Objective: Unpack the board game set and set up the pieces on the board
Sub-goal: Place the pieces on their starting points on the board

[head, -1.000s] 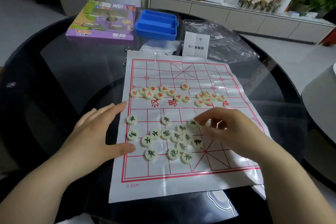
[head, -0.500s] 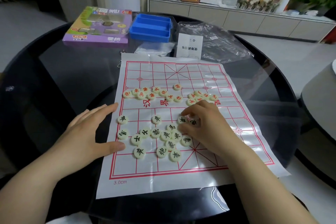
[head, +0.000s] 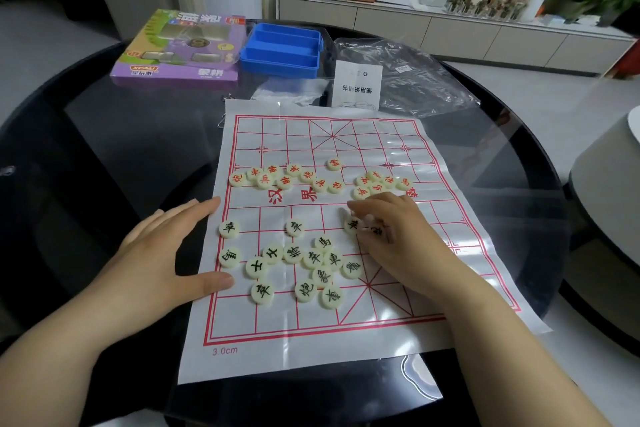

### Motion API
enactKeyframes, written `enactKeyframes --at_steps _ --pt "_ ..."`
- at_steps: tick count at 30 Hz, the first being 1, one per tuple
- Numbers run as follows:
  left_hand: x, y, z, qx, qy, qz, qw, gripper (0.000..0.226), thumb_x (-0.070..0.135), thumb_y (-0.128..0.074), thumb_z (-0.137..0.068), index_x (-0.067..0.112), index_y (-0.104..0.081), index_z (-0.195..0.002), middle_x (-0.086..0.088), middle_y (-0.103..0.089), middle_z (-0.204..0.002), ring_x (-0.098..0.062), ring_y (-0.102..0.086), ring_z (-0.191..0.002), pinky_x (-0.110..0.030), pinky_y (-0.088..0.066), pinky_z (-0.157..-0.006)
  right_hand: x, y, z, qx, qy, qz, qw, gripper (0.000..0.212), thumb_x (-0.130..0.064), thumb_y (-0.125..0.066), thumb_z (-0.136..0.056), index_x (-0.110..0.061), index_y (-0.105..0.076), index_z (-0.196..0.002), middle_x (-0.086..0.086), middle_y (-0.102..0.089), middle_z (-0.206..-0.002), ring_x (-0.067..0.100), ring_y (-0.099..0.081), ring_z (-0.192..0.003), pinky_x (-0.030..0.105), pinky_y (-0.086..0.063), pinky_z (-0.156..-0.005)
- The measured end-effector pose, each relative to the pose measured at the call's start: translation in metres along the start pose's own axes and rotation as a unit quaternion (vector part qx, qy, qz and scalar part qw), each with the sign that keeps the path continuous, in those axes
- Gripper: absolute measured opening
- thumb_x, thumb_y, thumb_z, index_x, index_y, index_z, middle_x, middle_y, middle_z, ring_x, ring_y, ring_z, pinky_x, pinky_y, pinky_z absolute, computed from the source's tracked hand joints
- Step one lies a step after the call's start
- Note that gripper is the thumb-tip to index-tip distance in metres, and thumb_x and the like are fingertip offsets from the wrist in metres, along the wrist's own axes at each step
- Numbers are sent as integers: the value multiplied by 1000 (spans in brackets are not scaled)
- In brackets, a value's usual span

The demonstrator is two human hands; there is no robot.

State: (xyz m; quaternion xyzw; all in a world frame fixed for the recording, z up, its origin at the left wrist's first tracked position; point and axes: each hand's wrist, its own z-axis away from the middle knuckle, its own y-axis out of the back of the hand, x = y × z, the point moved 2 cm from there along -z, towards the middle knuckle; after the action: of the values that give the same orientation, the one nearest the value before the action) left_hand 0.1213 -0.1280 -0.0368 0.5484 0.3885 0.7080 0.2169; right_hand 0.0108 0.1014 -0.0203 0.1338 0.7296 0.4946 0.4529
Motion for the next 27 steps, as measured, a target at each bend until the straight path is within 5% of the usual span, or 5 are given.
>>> enactKeyframes --at_steps 5,16,20,24,27 --pt "0 0 0 2 -2 -6 1000 95 42 -74 -59 43 -20 -137 11 -20 -150 -18 -9 -140 -43 -13 -114 -2 -1 -2 36 -13 -21 999 40 -17 -60 -85 -21 -53 -124 -12 -48 -98 5 -36 -93 12 -29 -81" --pt "2 2 2 -1 -18 -2 1000 90 35 -76 -62 52 -20 -131 10 -24 -148 -17 -12 -139 -44 -16 -113 2 4 6 22 -11 -61 998 39 -10 -58 -86 -24 -54 -122 -23 -50 -97 1 -39 -97 -6 -28 -73" --pt "12 12 10 41 -62 95 993 83 11 -72 -71 82 -32 -89 40 -40 -118 28 -32 -110 -16 -35 -92 9 14 9 25 -38 -49 998 42 -18 -63 -83 -24 -52 -124 -15 -49 -105 1 -39 -99 3 -34 -72" --pt "38 18 4 115 -98 60 987 37 19 -66 -77 52 -52 -87 27 -50 -100 14 -46 -86 -8 -33 -64 12 23 11 8 -60 -37 998 38 -25 -66 -80 -20 -56 -116 -15 -43 -94 5 -39 -96 7 -34 -67" --pt "71 7 -12 50 -113 -32 992 23 37 -65 -74 35 -60 -96 24 -51 -89 2 -48 -85 -15 -36 -70 13 20 10 5 -58 -13 998 38 -26 -67 -79 -17 -57 -114 -11 -42 -98 6 -36 -97 12 -29 -77"
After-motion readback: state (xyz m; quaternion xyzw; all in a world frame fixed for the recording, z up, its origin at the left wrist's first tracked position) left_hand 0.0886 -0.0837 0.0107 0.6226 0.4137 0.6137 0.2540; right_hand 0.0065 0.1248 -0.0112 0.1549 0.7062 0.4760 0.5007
